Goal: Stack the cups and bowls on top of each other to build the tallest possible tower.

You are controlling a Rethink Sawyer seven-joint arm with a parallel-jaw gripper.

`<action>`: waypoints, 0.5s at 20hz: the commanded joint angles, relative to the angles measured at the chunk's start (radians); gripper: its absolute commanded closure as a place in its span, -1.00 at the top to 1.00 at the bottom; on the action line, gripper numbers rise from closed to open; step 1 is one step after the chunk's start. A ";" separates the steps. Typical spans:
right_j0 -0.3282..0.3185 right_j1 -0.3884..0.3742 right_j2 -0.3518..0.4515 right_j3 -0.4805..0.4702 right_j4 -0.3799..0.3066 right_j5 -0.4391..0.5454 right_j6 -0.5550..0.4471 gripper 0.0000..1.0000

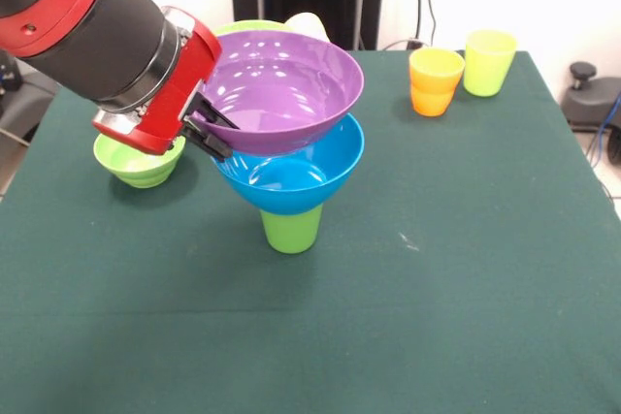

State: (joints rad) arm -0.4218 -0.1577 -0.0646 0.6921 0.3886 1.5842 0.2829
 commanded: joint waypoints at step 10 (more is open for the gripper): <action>-0.031 -0.053 0.180 0.216 -0.110 -0.138 -0.162 -1.00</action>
State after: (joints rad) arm -0.4369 -0.1834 -0.0171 0.7735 0.3670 1.5254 0.2829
